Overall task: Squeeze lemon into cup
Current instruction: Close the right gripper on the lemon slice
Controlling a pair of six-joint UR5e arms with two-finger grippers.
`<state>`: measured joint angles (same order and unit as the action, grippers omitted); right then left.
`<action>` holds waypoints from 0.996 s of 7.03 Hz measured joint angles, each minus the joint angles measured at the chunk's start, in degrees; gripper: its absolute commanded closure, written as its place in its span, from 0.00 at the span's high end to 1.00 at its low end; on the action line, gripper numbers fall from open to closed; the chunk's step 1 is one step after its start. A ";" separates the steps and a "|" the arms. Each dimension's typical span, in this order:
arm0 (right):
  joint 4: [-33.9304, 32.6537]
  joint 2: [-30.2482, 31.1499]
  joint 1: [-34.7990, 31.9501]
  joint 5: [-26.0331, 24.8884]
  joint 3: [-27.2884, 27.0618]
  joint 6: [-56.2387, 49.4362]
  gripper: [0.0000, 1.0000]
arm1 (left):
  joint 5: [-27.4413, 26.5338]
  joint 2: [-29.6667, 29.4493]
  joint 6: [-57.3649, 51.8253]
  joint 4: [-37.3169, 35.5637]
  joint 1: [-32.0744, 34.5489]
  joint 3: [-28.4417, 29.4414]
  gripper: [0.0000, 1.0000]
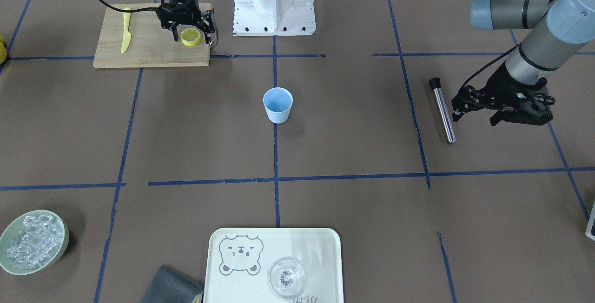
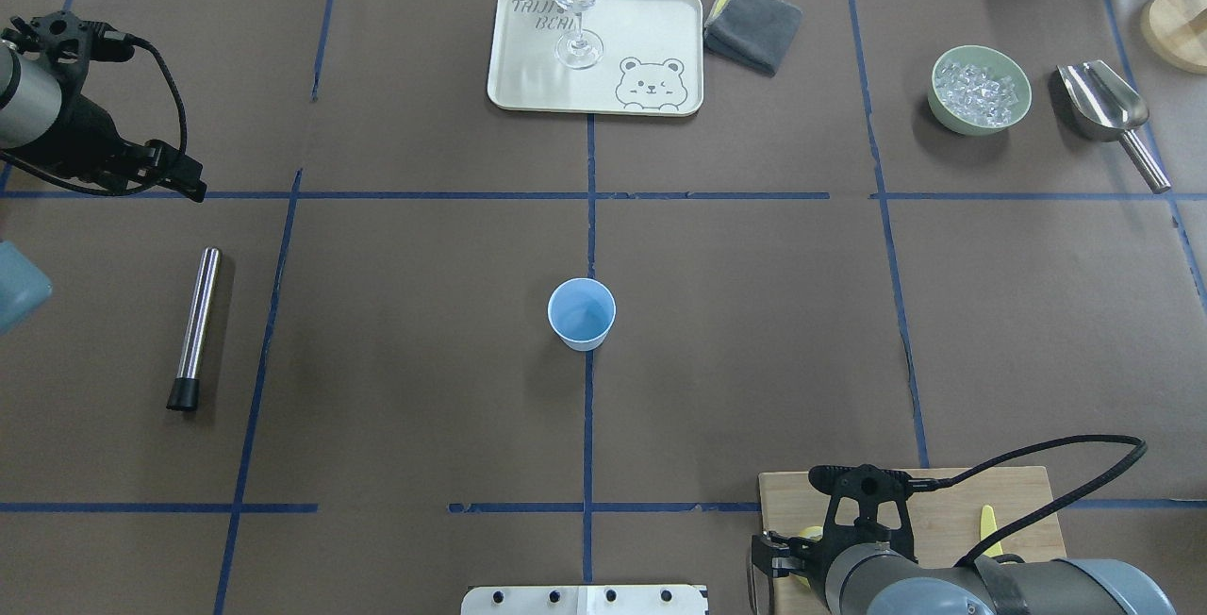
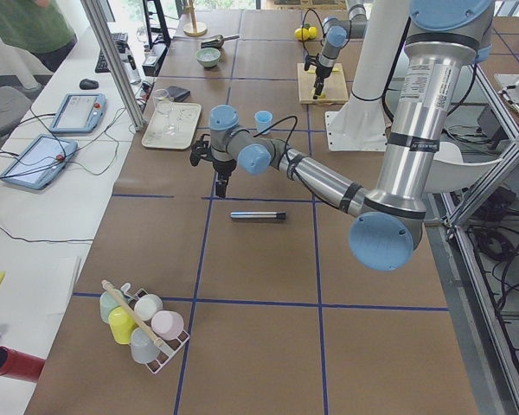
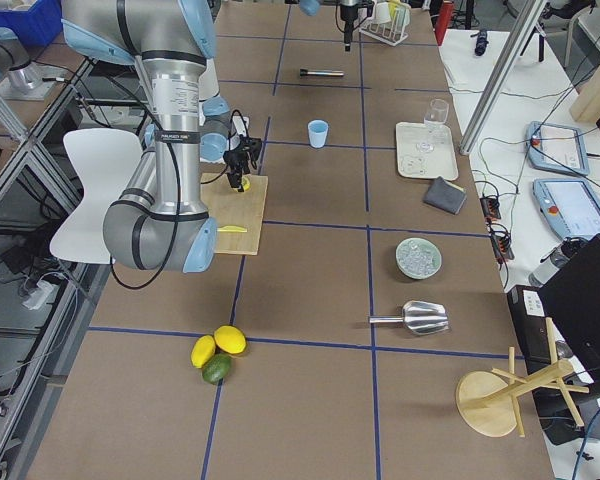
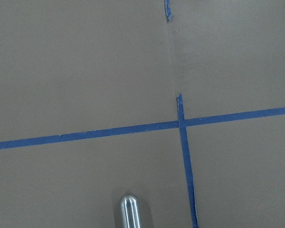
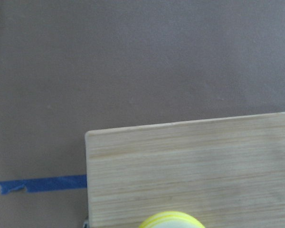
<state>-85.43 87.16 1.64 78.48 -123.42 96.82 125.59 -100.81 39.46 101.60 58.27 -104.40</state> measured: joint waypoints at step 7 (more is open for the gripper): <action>-0.04 0.20 -0.19 0.01 -0.53 -0.06 0.61 | 0.06 0.00 0.00 0.00 0.00 -0.02 1.00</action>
<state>-85.47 87.36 1.45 78.50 -123.95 96.76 125.66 -100.81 39.46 101.60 58.27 -104.41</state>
